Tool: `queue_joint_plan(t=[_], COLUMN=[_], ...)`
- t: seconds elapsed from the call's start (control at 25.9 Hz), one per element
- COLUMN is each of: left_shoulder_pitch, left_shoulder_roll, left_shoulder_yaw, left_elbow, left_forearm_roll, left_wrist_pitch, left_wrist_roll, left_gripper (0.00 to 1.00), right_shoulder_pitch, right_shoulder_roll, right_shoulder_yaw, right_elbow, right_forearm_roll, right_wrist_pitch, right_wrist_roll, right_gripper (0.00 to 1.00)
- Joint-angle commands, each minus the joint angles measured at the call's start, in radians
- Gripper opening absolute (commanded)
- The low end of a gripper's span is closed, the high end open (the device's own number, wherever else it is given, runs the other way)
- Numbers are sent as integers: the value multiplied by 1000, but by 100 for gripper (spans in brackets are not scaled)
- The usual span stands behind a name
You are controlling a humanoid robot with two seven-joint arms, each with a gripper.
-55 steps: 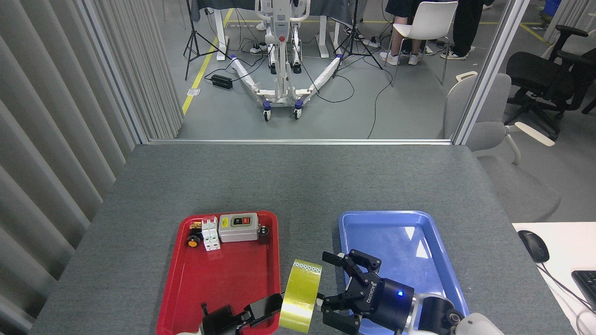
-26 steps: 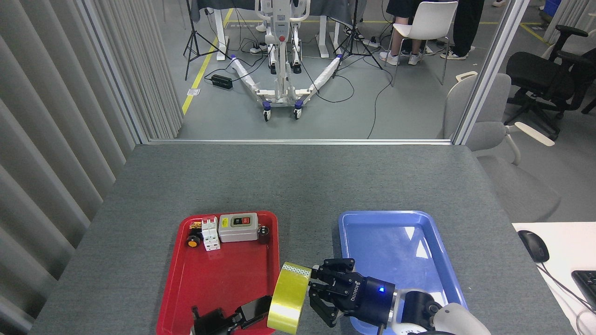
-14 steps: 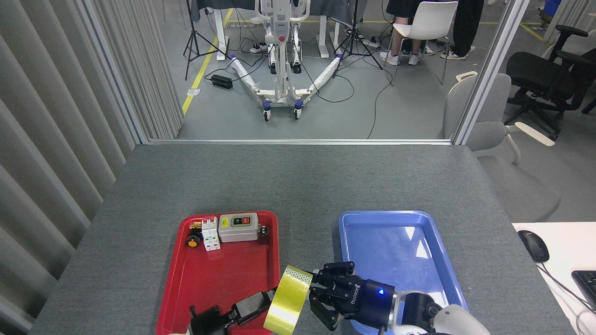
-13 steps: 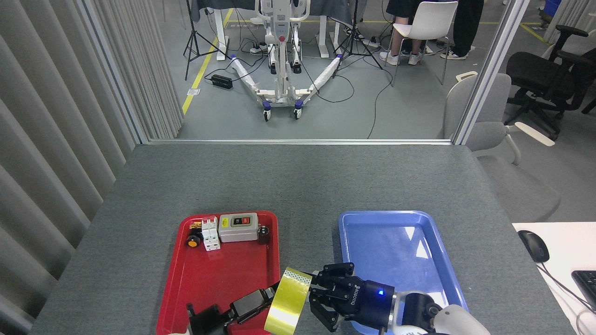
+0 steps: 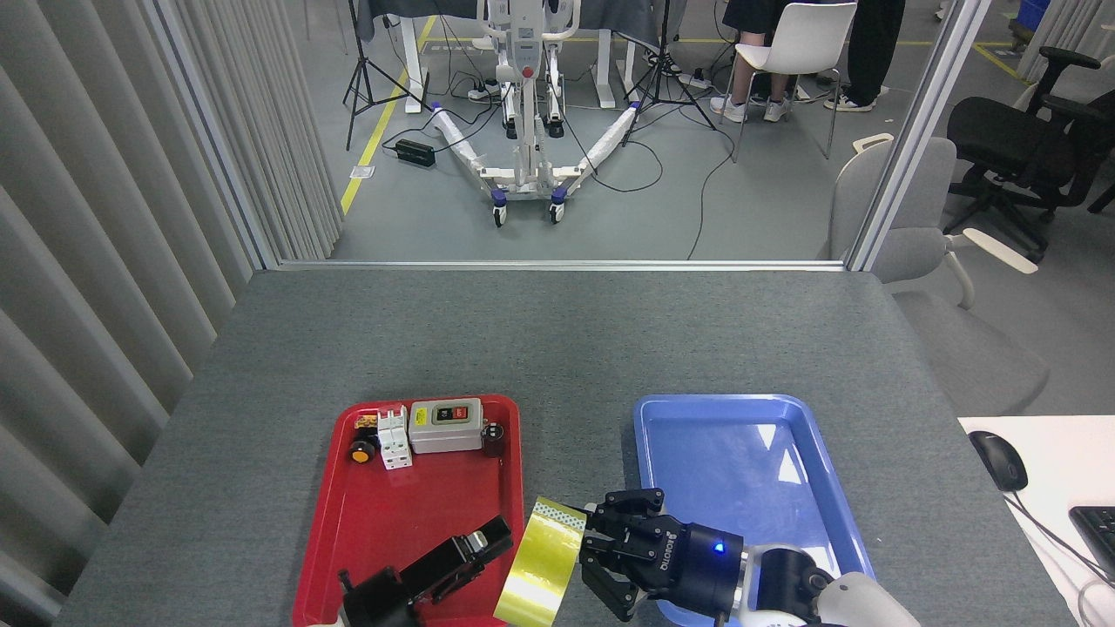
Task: Place and move tape with both arms
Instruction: 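Release the left gripper and carry the tape over the blue tray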
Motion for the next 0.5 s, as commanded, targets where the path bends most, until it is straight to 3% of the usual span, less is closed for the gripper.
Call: queue_joint_plan(t=[0.0, 0.15, 0.23, 0.35, 0.39, 0.46], left_shoulder_pitch=[0, 0, 2, 11, 17, 23], left_shoulder_roll=[0, 5, 11, 17, 17, 17], left_shoulder_yaw=[6, 12, 28, 54, 58, 52], left_elbow=[-11, -43, -52, -133, -152, -176], left_forearm_roll=[-10, -120, -212, -637, -767, -1025], left_wrist_pitch=[0, 14, 23, 46, 54, 95], left_wrist_roll=[103, 391, 466, 538, 620, 913], left_gripper=[100, 100, 100, 100, 100, 100], right_shoulder_pitch=[83, 162, 183, 186, 185, 181], right_shoulder_roll=[2, 63, 114, 200, 212, 217], right_shoulder_yaw=[-143, -408, -560, -730, -767, -822], right_elbow=[-21, -43, -41, -43, -41, -41], right_forearm_roll=[2, 2, 0, 2, 2, 3], right_wrist_pitch=[-9, -12, -11, 6, 14, 54], right_wrist_roll=[42, 125, 192, 300, 331, 400], right_gripper=[26, 26, 26, 26, 26, 26])
